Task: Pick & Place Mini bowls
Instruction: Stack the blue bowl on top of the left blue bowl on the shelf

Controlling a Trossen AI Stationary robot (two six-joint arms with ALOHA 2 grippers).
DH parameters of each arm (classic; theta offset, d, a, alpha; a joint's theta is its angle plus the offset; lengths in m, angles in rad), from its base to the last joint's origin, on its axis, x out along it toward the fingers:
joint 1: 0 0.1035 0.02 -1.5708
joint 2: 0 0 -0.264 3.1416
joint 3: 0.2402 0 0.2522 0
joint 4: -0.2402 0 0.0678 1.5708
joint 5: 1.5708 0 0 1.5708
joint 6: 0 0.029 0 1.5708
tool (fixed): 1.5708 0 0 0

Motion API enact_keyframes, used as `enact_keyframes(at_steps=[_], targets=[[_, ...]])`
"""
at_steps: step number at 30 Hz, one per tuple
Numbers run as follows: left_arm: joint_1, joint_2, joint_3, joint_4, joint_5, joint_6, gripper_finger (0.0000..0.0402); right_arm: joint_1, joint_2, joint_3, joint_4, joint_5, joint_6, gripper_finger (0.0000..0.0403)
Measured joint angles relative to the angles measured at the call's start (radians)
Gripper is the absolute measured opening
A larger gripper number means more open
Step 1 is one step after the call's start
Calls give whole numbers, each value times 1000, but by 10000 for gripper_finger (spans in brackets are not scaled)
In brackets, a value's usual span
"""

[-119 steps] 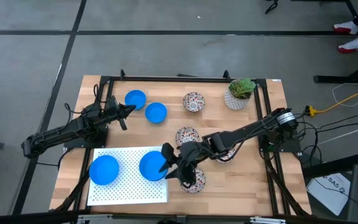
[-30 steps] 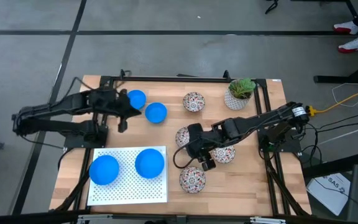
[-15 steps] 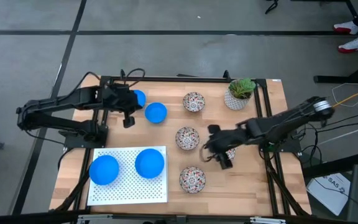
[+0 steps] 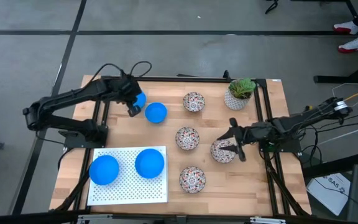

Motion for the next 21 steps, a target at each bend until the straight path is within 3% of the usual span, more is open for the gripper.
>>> enact_keyframes(at_steps=[9, 12, 14, 16, 21], targets=[[119, 42, 0, 2, 0, -34, 2, 0, -80, -83, -17, 171, 72, 200], [133, 36, 0, 2, 0, -34, 2, 0, -75, -91, -13, 168, 92, 200], [134, 35, 0, 2, 1, -34, 2, 0, -70, -92, -29, 112, 144, 200], [134, 34, 0, 6, 4, -34, 2, 0, -62, -93, -65, 29, 96, 200], [133, 35, 0, 7, 19, -34, 2, -21, -124, -144, -19, 17, 25, 200]])
